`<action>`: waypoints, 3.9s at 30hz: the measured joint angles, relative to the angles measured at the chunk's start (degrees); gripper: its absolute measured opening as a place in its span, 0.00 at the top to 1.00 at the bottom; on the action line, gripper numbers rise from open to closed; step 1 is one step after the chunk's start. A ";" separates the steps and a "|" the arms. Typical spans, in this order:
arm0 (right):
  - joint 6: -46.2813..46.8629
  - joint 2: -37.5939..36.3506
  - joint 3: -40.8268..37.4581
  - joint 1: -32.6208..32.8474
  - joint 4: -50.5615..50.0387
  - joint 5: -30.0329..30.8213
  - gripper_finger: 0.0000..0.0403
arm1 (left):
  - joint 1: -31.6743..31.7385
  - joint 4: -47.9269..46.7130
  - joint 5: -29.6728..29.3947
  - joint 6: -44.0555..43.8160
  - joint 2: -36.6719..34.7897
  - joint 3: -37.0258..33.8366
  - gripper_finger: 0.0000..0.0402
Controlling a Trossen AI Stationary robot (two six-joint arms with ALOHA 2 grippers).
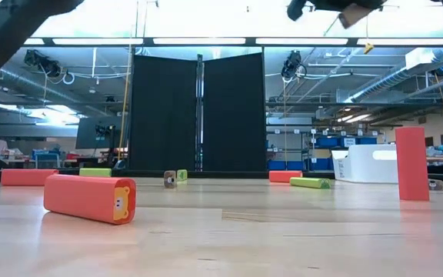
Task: Sort blocks
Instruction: Put the brown block into the bottom left bin, then put the orange block into the top right bin
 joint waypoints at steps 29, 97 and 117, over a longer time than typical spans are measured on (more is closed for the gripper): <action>-0.31 0.00 0.00 0.00 -0.88 -3.02 0.92 | 0.53 51.19 9.88 -2.92 -37.90 -68.57 0.84; 12.62 49.00 42.36 32.61 -106.85 28.98 0.45 | -34.57 2.68 1.84 -54.96 -61.23 -82.82 0.34; 12.41 63.63 42.32 30.87 -107.82 26.77 0.43 | -24.83 8.43 -7.42 -39.11 -61.23 -82.82 0.35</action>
